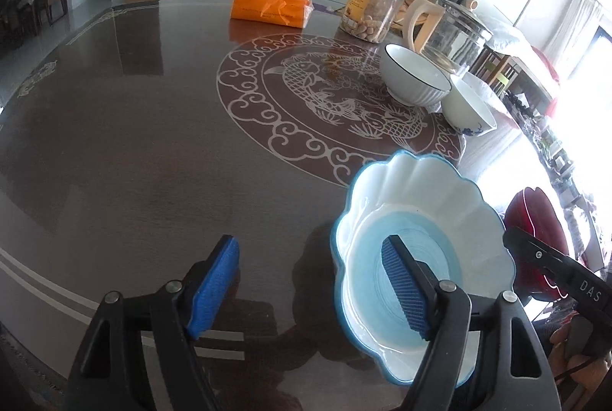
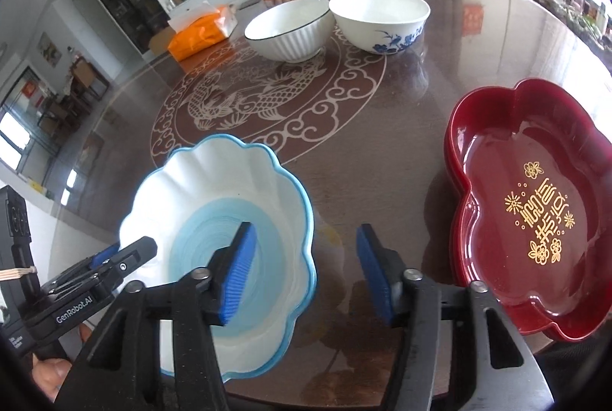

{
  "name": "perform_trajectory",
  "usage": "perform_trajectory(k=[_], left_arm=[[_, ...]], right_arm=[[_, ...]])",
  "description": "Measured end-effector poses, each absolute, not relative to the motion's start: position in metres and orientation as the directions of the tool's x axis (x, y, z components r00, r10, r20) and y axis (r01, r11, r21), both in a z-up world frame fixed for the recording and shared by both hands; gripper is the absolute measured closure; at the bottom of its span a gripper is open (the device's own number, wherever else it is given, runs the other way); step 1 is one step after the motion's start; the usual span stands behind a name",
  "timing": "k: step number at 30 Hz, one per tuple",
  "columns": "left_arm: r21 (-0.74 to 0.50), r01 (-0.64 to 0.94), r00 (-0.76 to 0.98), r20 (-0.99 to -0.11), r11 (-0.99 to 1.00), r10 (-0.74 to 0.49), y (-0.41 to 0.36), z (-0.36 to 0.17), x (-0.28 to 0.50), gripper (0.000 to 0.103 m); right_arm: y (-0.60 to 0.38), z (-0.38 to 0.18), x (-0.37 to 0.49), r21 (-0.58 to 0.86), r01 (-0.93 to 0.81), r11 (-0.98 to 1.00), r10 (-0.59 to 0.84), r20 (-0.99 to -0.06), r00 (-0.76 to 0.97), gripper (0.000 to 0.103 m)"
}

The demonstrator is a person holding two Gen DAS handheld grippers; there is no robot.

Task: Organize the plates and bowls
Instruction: 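Carry the scalloped bowl with both grippers and set it on the table, then open both grippers and withdraw them from the scalloped bowl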

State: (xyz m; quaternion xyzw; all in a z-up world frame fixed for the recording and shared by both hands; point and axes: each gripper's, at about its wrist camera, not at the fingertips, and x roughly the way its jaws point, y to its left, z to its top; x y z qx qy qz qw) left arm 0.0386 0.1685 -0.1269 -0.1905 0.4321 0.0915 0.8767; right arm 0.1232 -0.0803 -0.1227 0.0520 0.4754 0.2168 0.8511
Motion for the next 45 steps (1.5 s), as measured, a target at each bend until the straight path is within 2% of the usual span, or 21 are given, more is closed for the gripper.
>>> perform_trajectory(k=[6,8,13,20,27,45], left_arm=[[-0.204,-0.349,0.680,-0.727,0.915,0.098,0.180,-0.090,0.020,0.020],[-0.199,-0.330,0.693,-0.714,0.923,0.094,0.175,-0.082,0.018,0.020],[-0.183,-0.261,0.696,-0.716,0.948,0.054,0.151,-0.072,0.018,0.018],[-0.176,-0.205,0.700,-0.714,0.963,0.019,0.127,-0.065,0.017,0.018],[-0.159,-0.176,0.704,-0.710,0.971,0.011,0.110,-0.059,0.015,0.018],[-0.174,-0.166,0.690,-0.724,0.971,-0.012,0.105,-0.059,0.017,0.018]], right_arm=[[-0.099,-0.080,0.090,0.238,-0.288,0.928,0.368,-0.706,0.604,0.033],[-0.101,-0.069,0.075,0.191,-0.272,0.943,0.326,-0.685,0.652,0.026],[-0.103,-0.064,0.051,0.129,-0.241,0.962,0.264,-0.667,0.697,0.026],[-0.123,-0.070,0.026,0.171,-0.200,0.965,0.263,-0.603,0.753,0.026],[-0.134,-0.062,0.010,0.147,-0.173,0.974,0.224,-0.507,0.832,0.026],[-0.119,-0.070,-0.001,0.091,-0.254,0.963,0.266,-0.490,0.830,0.026]])
